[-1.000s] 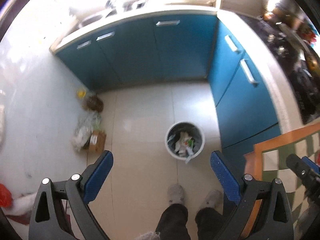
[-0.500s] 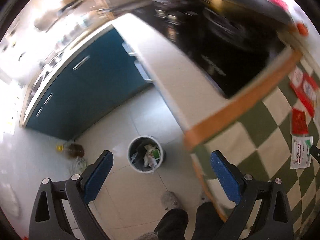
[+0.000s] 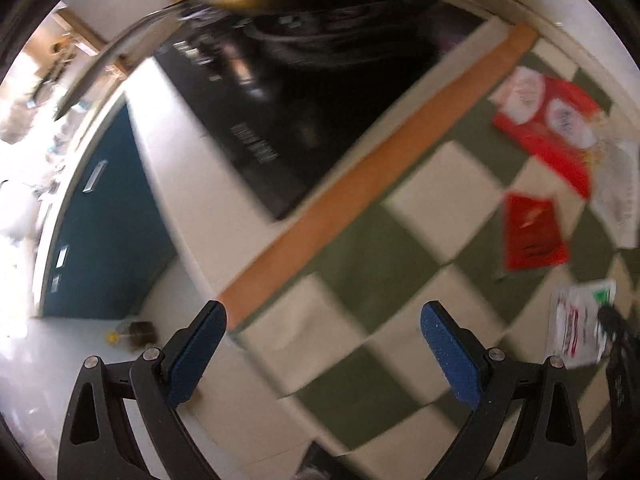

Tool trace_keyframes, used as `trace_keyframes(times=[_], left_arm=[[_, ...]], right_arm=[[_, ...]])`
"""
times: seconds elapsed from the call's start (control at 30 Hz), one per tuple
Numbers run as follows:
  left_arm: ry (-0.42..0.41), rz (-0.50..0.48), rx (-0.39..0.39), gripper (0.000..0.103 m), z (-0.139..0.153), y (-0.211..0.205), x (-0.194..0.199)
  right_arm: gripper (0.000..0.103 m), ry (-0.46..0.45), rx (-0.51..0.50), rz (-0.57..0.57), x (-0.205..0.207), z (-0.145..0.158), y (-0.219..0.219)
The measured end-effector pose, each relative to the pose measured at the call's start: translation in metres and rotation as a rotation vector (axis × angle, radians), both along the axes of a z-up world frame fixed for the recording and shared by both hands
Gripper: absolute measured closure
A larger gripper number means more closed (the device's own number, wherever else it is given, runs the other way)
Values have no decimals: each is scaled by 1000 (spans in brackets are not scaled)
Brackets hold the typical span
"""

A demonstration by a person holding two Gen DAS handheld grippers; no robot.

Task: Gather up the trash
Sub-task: 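Grasp the white medicine sachet with the right tool while the left tool grasps the red packet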

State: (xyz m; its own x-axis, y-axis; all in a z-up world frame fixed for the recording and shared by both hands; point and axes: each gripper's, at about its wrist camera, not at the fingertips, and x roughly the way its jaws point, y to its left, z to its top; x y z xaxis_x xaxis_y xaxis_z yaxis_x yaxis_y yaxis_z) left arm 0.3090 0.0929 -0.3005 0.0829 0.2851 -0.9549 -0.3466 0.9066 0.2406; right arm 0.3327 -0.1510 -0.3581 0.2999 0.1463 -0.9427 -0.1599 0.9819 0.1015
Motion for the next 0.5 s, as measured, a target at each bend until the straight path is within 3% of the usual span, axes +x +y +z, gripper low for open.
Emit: trace_keyframes(times=[0.27,0.33,0.37,0.4,0.43,0.5], left_arm=[[27,-61,-310,5,-40,-62,80],[41,-67,-334,26,-51,-70,90],[38,-78,-305,30,-50,-75,93],[23,-101,-286,42,-48,-80,96],[16,-121,-270,48,-44,-85,98],[1,-132,-292,75,-37,-87,98]], right_arm=[[101,26,-11,-200,14,0,-95],[101,22,-12,-245,17,-3,-107],[101,20,-13,-262,19,-4,-112],[101,16,-16,-279,20,-5,-116],[101,16,-13,-288,22,-5,-119],[101,13,-12,-294,21,-3,-116]])
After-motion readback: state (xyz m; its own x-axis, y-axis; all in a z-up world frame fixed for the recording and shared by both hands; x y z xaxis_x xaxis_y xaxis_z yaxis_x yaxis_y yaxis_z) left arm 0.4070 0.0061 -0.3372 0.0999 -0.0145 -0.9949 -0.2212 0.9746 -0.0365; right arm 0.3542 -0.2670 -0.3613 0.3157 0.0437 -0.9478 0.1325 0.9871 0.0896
